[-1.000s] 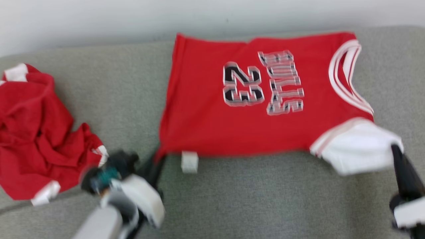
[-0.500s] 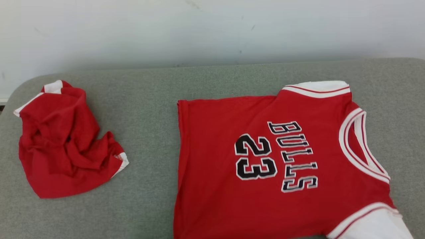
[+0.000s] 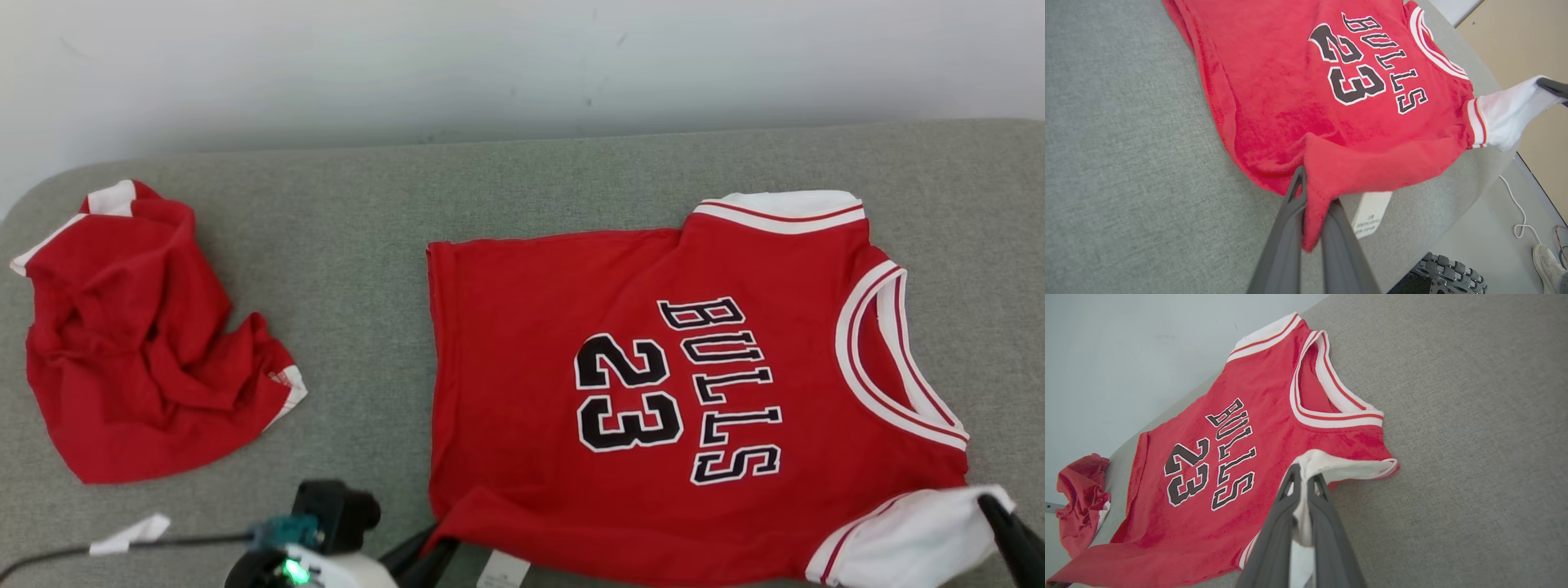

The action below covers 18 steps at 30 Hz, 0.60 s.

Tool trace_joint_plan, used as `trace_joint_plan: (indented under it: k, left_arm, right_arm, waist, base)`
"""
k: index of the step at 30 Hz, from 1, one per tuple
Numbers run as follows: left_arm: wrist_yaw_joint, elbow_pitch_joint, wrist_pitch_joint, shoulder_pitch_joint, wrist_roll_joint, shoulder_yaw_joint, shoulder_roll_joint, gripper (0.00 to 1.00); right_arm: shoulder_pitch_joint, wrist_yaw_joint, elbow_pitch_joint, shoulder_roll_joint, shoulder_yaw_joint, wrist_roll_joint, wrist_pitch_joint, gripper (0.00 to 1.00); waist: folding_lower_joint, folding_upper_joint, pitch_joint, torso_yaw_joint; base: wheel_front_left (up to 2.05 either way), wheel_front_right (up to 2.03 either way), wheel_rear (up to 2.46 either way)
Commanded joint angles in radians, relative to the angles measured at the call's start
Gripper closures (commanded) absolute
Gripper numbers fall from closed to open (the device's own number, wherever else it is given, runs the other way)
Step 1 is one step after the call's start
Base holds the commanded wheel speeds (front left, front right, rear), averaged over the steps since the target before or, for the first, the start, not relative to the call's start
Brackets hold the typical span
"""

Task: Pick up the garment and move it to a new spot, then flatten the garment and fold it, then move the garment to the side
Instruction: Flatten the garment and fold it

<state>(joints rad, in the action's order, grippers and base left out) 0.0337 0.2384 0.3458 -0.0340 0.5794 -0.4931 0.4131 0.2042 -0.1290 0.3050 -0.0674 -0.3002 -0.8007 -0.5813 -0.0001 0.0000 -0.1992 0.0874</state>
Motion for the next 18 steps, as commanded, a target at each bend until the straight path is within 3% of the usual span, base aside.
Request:
trace_joint_plan:
  k: [1,8,18]
  left_arm:
    - [-0.005,-0.002,0.011,-0.019,0.009,0.003,0.002,1.00]
    - [-0.019,-0.062,0.170,-0.171,0.108,0.031,0.003,1.00]
    - [-0.028,-0.161,0.304,-0.340,0.133,0.019,-0.004,1.00]
  right_arm:
    - [-0.023,-0.003,0.000,-0.008,-0.003,0.007,-0.008,1.00]
    - [-0.197,-0.003,-0.052,-0.039,-0.008,0.076,-0.088,1.00]
    - [-0.395,-0.003,-0.176,-0.075,0.044,0.166,-0.096,1.00]
  waist:
    - [0.0001,0.0000,-0.001,0.001]
    - [0.0001,0.0000,-0.026,0.006]
    - [0.0001,0.0000,-0.087,0.004]
  base:
    - [0.00,0.00,0.00]
    - [0.00,0.00,0.00]
    - [0.00,0.00,0.00]
